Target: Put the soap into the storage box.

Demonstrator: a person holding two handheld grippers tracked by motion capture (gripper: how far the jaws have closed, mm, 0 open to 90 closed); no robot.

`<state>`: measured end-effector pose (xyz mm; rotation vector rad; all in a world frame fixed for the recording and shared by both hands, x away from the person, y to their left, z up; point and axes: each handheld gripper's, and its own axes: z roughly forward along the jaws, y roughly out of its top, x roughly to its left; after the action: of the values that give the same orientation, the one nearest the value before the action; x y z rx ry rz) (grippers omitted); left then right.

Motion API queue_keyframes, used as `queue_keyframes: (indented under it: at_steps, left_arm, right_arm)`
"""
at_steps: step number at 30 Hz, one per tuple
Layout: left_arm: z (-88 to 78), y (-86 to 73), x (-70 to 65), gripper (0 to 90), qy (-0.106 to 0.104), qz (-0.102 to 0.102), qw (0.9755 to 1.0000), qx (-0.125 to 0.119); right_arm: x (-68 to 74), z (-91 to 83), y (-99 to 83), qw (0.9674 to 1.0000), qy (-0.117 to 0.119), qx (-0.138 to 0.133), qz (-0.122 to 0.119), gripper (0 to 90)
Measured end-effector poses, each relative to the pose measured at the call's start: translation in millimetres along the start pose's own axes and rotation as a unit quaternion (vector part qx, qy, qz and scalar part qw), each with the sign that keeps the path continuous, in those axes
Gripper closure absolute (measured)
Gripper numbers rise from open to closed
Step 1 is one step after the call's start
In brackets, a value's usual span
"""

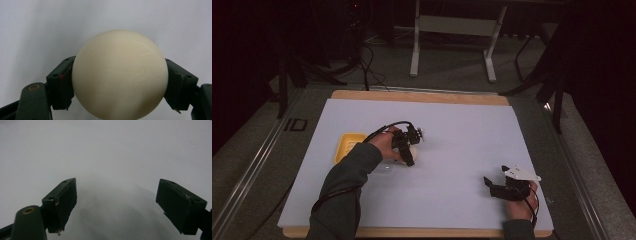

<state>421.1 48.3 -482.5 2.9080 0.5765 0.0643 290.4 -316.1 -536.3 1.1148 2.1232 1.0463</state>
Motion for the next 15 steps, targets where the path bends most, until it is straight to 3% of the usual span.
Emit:
queue_keyframes:
  at_steps: [15]
  left_arm:
    - [-24.4,-1.9,3.7,23.2,0.012,-0.003,0.9998,-0.017]
  right_arm:
    - [0.0,-0.1,-0.1,1.0000,0.000,-0.001,0.001,17.0]
